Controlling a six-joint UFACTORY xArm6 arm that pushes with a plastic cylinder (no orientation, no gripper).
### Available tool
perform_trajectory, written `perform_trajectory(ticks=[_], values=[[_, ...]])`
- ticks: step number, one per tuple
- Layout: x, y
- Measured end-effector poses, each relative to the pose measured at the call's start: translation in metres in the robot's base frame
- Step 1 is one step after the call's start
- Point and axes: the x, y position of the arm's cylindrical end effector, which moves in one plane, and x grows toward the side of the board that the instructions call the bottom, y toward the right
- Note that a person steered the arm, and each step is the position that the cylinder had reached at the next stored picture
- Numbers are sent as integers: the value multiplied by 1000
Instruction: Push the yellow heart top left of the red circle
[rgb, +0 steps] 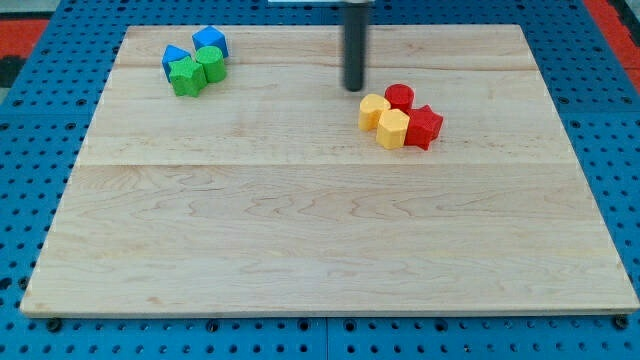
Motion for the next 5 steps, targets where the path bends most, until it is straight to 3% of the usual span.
perform_trajectory(ticks=[1,2,3,5], values=[[3,88],[32,105],[73,88],[76,-2]])
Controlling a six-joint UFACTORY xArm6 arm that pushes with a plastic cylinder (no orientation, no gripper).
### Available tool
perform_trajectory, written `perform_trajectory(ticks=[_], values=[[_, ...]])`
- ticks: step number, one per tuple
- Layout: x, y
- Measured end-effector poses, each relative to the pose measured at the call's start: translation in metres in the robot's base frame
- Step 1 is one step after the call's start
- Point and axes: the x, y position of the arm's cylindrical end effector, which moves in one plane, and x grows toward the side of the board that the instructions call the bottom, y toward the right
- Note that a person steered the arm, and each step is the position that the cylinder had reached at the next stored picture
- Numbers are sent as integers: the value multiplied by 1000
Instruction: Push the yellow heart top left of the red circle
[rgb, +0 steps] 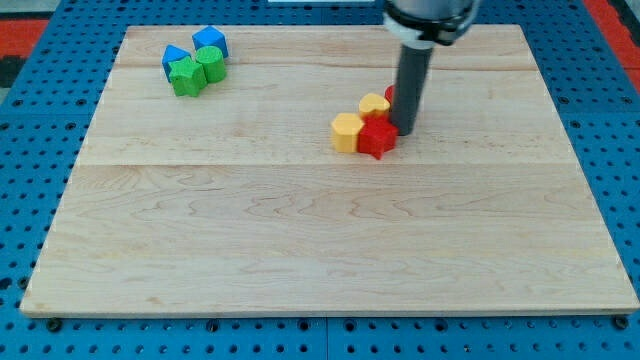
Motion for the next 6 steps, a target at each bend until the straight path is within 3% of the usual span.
perform_trajectory(ticks=[1,3,6], values=[[-10,2],[-47,-67],[-34,-65]])
